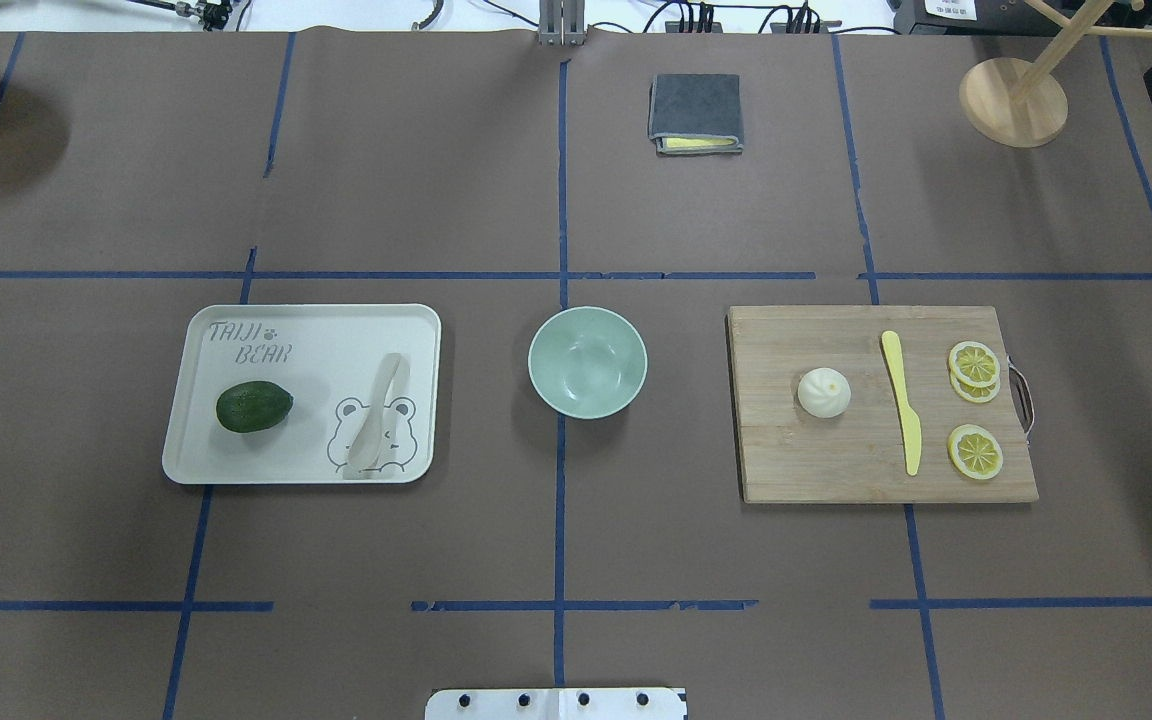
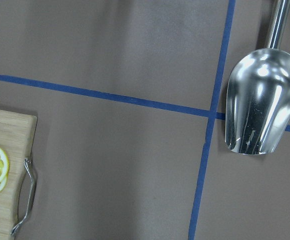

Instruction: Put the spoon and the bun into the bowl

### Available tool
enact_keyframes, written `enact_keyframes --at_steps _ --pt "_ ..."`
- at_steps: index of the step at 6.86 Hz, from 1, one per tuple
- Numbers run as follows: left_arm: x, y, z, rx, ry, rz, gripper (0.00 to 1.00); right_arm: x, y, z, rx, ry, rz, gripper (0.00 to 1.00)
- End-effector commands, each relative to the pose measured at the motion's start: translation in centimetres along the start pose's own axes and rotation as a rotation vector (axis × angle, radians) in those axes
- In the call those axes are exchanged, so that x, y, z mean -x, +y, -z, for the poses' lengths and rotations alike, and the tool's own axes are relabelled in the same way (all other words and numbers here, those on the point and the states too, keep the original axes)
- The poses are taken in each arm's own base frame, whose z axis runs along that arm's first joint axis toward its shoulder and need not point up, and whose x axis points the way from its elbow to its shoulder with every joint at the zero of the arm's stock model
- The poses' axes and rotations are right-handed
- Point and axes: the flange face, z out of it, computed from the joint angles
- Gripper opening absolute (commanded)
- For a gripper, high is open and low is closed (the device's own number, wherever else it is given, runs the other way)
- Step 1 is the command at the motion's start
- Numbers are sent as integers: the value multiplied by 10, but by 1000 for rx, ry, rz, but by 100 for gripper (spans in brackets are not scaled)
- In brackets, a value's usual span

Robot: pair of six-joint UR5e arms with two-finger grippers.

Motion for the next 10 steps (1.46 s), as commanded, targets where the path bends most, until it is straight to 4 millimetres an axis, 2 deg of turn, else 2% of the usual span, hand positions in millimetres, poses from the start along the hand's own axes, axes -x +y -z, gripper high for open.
enact_keyframes --at_steps 1,2,3,5,6,7,8,9,10 --pt "-12 -9 14 -27 -5 -26 100 1 5 1 0 1 0 100" --pt "-14 -6 17 -34 -15 -29 100 1 6 2 -1 -1 1 100" --pt "-25 -6 28 -53 -68 -64 100 0 6 1 1 1 -2 100" --pt "-28 -8 26 -63 -70 -87 100 1 4 0 0 -1 2 100" --pt "-71 -21 -6 -47 13 -199 100 -1 6 -2 1 -1 1 100" --pt "-120 -25 -32 -16 122 -236 100 -2 6 -2 1 4 1 100" --pt "-202 -35 -43 0 199 -256 100 -4 6 -5 4 5 9 100" --pt "-289 -38 -45 -13 253 -242 100 -4 6 -5 4 4 14 100" --pt "-364 -50 -48 -36 269 -209 100 -4 6 -4 3 1 13 100"
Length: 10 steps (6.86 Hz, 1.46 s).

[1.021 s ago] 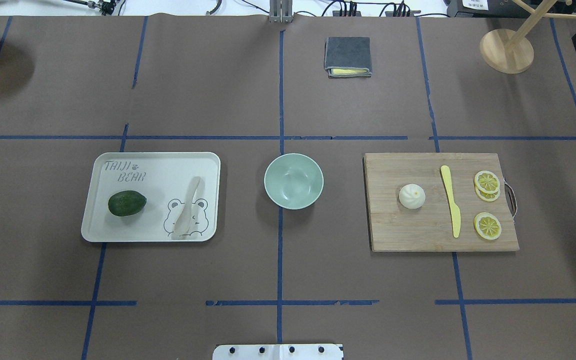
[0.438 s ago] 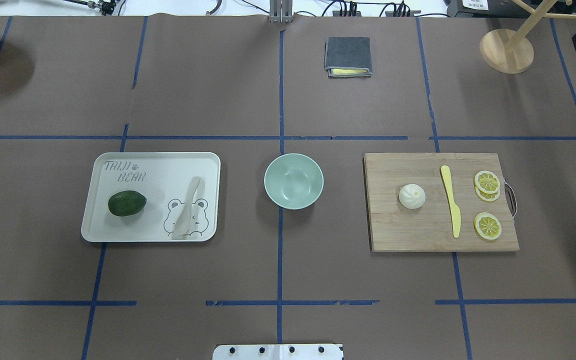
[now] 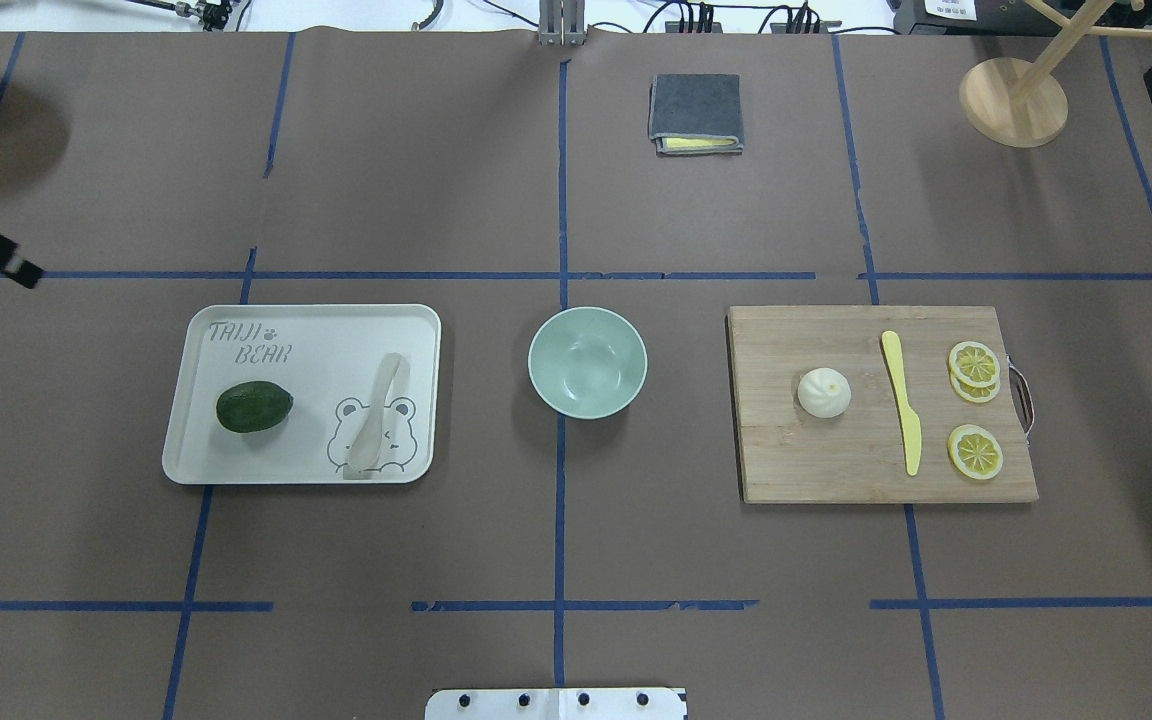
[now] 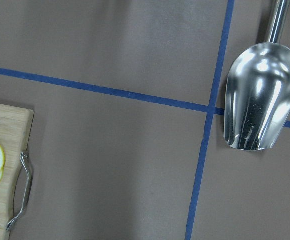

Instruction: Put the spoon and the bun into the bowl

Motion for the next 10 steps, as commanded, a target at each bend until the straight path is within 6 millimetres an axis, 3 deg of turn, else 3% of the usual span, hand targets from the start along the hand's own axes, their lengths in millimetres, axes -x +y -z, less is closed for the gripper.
enact_keyframes --at_steps 1,2,3,5,7,10 --pt "-162 -47 -72 -60 -39 65 100 0 1 0 1 -4 3 100" --pt "-218 -42 -136 -113 -163 42 100 0 1 0 2 -4 0 100" --pt "-236 -39 -154 -127 -187 14 99 0 1 0 2 -4 0 100" --pt "-240 -50 -170 -113 -199 21 99 0 2 -1 3 -6 -1 100" --pt "-257 -40 -215 -45 -201 -4 96 0 2 -2 6 -21 -7 100" --pt "-260 -33 -231 -18 -204 -13 88 0 6 -7 18 -68 -25 100"
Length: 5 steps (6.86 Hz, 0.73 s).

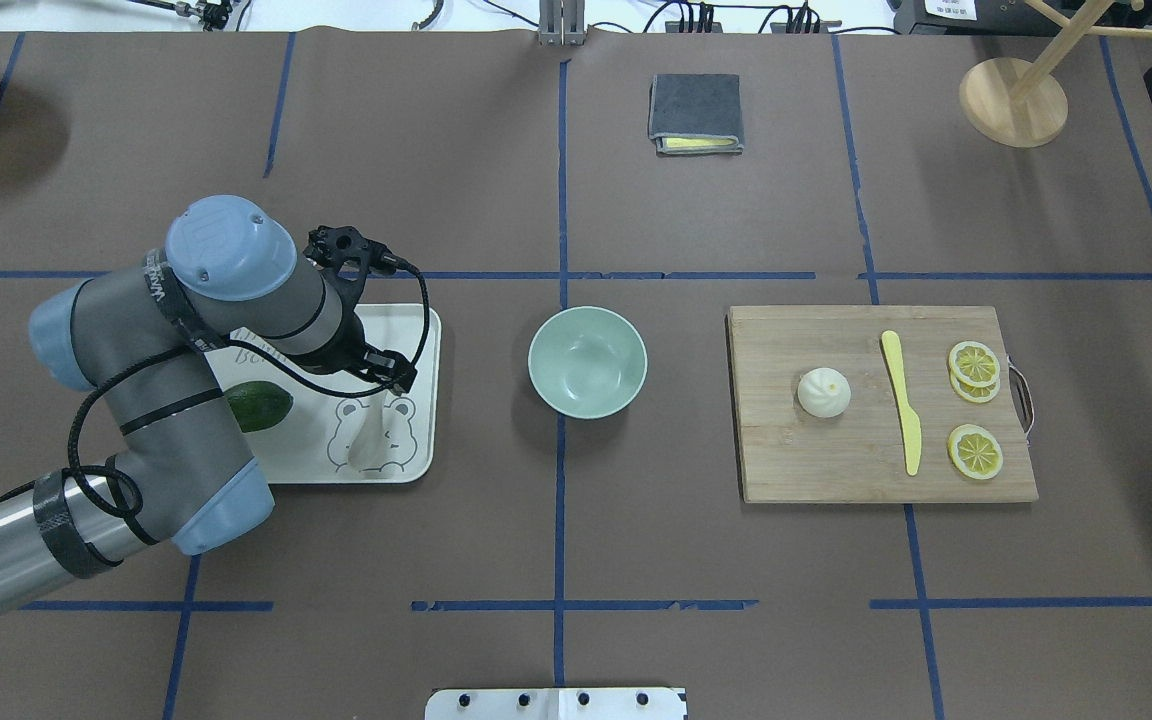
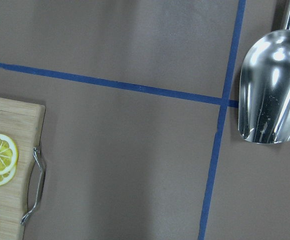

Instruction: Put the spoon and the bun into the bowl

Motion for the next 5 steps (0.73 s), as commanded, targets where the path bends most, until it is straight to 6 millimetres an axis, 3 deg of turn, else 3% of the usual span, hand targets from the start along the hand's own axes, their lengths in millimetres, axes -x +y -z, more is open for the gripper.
enact_keyframes --at_steps 1,3,5 --pt "-4 6 -14 22 -4 -9 87 -1 1 -2 5 -10 -7 100" --pt "-5 4 -15 23 -5 -9 78 0 1 -2 6 -19 -10 100" --pt "-6 4 -16 25 -6 -9 57 0 1 -2 6 -23 -11 100"
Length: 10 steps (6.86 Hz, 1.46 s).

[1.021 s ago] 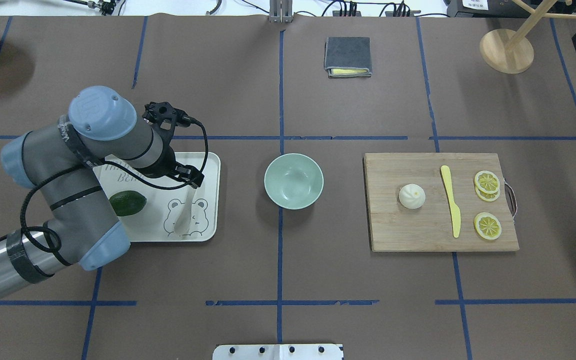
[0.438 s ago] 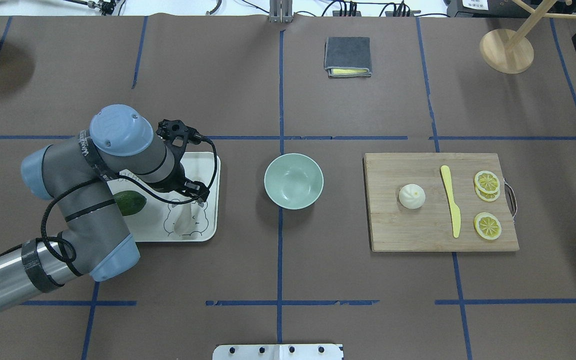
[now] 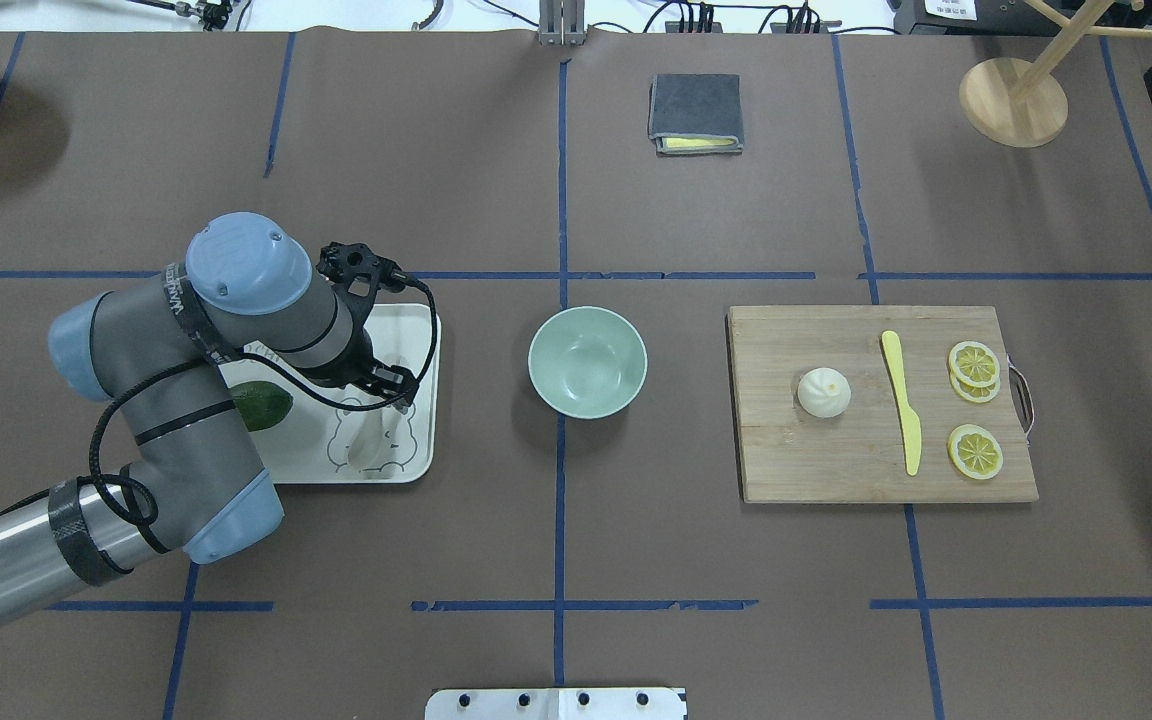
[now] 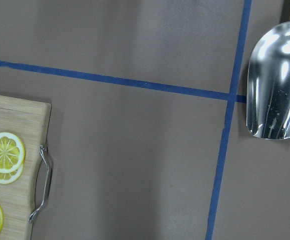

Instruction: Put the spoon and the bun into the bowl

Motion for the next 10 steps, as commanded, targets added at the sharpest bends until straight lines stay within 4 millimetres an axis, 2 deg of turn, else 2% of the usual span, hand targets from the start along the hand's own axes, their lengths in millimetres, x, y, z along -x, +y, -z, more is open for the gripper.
enact_keyframes --at_steps 1,3,4,5,6,7,9,10 --pt "-1 0 -1 0 1 -1 52 0 0 0 0 -2 -1 100" --pt "-1 0 0 3 3 -4 37 2 -1 1 -1 -12 0 100" --pt "-2 0 0 5 5 -3 25 4 -1 1 -2 -29 0 100" --pt "-4 0 3 4 10 0 7 5 -2 1 -3 -29 1 100" --pt "-9 0 13 -9 25 -5 0 5 -2 2 -3 -29 1 100" --pt "-20 -1 27 -30 50 33 0 6 -3 3 -5 -30 3 100" --pt "-87 -34 74 -113 166 123 0 8 -4 4 -6 -43 4 100" --pt "-109 -43 88 -164 241 116 0 9 -5 4 -8 -43 6 100"
